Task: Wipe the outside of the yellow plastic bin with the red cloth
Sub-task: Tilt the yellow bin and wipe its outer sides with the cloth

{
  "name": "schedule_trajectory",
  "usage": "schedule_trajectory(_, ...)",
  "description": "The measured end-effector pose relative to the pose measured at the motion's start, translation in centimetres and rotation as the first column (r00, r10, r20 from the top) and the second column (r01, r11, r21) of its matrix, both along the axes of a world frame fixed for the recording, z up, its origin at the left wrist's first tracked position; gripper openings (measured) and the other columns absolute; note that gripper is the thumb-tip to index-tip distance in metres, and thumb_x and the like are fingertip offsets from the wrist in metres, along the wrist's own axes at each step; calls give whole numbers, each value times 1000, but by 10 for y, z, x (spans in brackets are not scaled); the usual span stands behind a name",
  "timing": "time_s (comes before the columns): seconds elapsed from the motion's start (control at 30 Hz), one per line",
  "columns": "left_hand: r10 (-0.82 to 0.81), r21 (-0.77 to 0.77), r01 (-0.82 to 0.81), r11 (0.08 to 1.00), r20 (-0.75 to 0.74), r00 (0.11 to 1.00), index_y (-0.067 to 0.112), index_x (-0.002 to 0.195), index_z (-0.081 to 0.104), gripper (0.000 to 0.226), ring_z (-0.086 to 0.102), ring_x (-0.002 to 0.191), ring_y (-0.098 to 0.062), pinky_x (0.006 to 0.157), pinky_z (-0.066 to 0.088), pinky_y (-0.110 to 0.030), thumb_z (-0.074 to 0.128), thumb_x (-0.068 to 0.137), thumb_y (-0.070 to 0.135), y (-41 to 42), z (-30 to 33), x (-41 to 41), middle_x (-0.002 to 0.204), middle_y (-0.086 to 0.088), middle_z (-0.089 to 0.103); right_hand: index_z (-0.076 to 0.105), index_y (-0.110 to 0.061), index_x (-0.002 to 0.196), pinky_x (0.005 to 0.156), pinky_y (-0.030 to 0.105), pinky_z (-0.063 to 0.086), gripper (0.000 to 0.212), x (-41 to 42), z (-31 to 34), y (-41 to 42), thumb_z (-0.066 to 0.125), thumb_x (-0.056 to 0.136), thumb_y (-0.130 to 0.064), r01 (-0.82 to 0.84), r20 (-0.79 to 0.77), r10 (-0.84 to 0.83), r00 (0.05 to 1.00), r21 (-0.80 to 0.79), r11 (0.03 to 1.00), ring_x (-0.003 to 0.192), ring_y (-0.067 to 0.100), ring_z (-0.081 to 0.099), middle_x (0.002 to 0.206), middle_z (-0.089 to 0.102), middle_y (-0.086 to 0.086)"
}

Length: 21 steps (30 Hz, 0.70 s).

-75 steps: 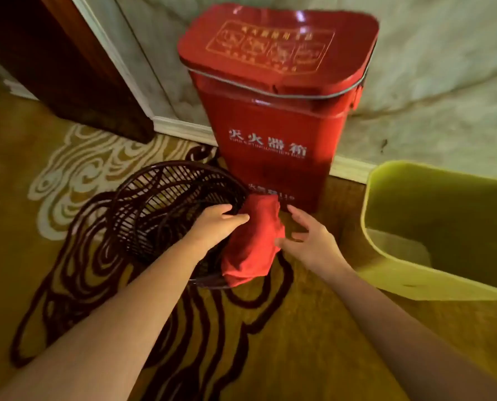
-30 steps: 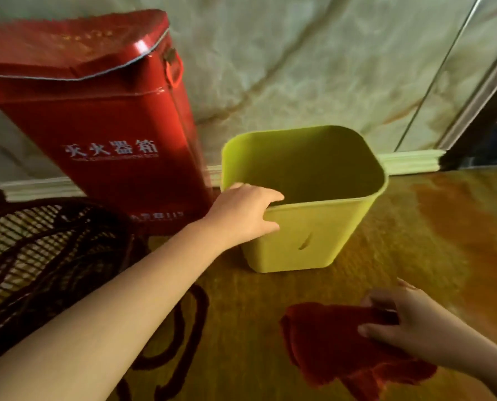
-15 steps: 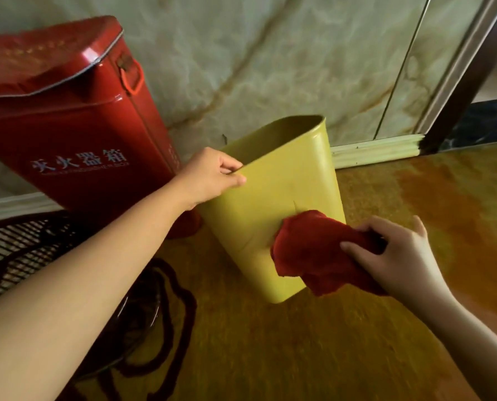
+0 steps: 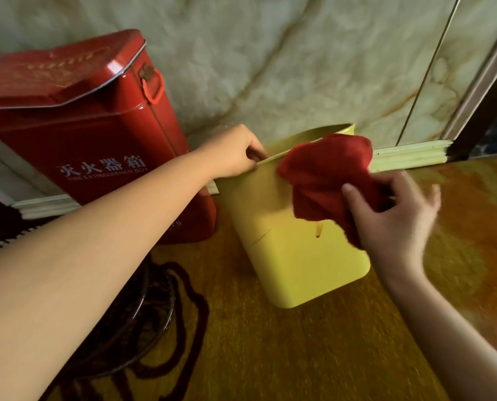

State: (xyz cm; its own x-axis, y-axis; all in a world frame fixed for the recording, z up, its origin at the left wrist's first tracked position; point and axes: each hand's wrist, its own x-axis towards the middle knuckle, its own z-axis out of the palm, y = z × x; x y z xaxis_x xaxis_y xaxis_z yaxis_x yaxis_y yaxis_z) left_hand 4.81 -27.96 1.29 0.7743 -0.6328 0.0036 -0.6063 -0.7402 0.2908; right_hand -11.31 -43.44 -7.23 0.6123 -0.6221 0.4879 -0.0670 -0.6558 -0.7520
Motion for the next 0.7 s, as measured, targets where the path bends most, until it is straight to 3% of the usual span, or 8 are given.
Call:
schedule_trajectory(0.07,33,-16,-33,999,22,999,18,99,70,35,65,91,-17,79,46,-20,55,72,2,0,-3,6,99,-8,74,58,-17,109,115,55,9,34,16,-22,13,61,82,-38,-54,-192,45,980,-44,998,93,22,64,97,70,4)
schedule_trajectory(0.1,51,-20,-51,999,25,998,16,99,70,34,65,92,-17,75,42,-15,56,72,2,1,-4,10,99,-9,74,57,-15,116,115,56,8,37,23,-34,21,57,86,-37,-88,-263,72,962,-50,995,101,26,62,105,69,8)
schedule_trajectory(0.27,112,-26,-112,993,-17,994,18,100,69,31,64,89,-13,66,36,-9,59,74,7,9,-9,29,97,-9,74,61,-18,112,110,66,15,32,46,-66,36,52,87,-36,-52,-159,32,987,-122,991,116,33,50,119,60,10)
schedule_trajectory(0.37,117,-54,-120,991,-41,992,19,100,69,31,65,89,-15,71,43,-20,59,74,7,5,-12,36,95,-10,73,26,-26,139,113,57,3,63,65,-66,41,51,81,-34,-64,-154,48,987,-98,993,144,28,10,155,19,14)
schedule_trajectory(0.43,75,-72,-87,994,-151,986,16,106,66,35,63,81,-9,64,43,-20,56,75,2,2,-10,39,96,-13,72,1,-38,144,114,55,-6,70,79,-64,48,40,85,-43,-138,-196,113,974,-119,983,144,17,-15,156,-10,3)
schedule_trajectory(0.47,34,-54,-47,997,-221,975,14,111,63,40,61,72,0,57,41,-13,54,76,-2,2,-8,41,97,-13,71,-3,-42,142,113,54,-10,67,87,-66,51,34,87,-50,-159,-212,128,969,-134,978,142,13,-20,154,-16,-3)
schedule_trajectory(0.53,-23,39,37,999,-313,949,16,123,53,52,55,57,10,48,37,-6,49,77,-8,8,-4,48,99,-8,69,-3,-47,141,111,52,-14,63,102,-70,53,26,87,-60,-172,-213,141,967,-132,976,141,10,-22,152,-17,-9)
schedule_trajectory(0.7,0,151,55,987,-345,939,29,131,42,62,53,73,-13,61,44,-21,47,79,-6,25,-3,60,102,0,68,6,-48,141,114,54,-4,62,99,-101,34,32,85,-59,-144,-225,120,967,-95,985,144,13,-10,157,-2,-3)
